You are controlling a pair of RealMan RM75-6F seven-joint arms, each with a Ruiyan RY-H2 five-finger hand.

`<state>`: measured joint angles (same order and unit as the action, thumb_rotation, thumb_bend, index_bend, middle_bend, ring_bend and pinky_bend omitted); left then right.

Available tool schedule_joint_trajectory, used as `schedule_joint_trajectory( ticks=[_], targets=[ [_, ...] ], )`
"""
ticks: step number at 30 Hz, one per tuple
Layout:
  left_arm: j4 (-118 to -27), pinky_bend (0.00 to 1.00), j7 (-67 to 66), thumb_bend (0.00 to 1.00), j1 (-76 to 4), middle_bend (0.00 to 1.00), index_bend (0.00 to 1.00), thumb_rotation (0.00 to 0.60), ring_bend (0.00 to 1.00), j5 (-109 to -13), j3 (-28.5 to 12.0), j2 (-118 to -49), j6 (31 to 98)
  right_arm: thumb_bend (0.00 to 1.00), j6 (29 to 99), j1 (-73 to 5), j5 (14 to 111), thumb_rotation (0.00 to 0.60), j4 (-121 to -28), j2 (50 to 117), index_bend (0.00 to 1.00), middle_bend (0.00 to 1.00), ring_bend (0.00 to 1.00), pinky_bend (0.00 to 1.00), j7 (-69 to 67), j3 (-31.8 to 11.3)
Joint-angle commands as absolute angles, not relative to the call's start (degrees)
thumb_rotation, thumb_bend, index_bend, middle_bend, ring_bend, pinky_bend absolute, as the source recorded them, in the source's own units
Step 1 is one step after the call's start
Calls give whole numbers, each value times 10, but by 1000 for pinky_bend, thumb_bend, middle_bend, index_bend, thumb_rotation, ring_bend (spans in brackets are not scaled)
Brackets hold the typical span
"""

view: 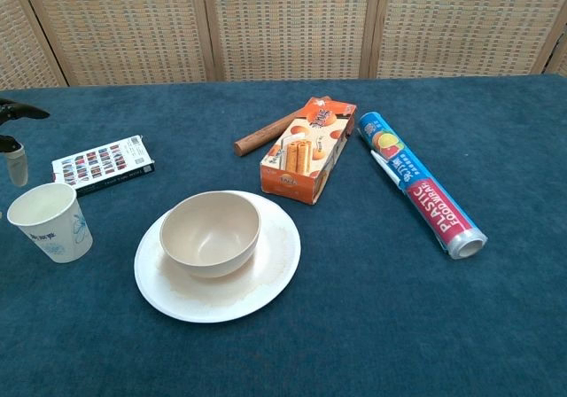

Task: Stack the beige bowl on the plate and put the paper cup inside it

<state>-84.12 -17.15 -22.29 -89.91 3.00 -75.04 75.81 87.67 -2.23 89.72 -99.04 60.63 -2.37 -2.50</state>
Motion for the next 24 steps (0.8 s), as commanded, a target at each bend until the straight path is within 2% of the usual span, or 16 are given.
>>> schedule_joint_trajectory(
  ticks=[1, 15, 24],
  targets=[
    [-838, 0, -169, 294, -223, 52, 450, 600, 0, -898, 28, -753, 752, 146, 877, -22, 898, 600, -990, 607, 0, 0, 0, 0, -24, -25],
    [-844, 0, -179, 303, -208, 52, 452, 600, 0, -915, 42, -743, 754, 145, 878, -22, 899, 600, -990, 607, 0, 0, 0, 0, -24, -25],
    [-828, 0, -171, 307, -205, 51, 459, 600, 0, -907, 37, -750, 743, 146, 879, -22, 902, 600, -992, 607, 0, 0, 0, 0, -19, -23]
  ],
)
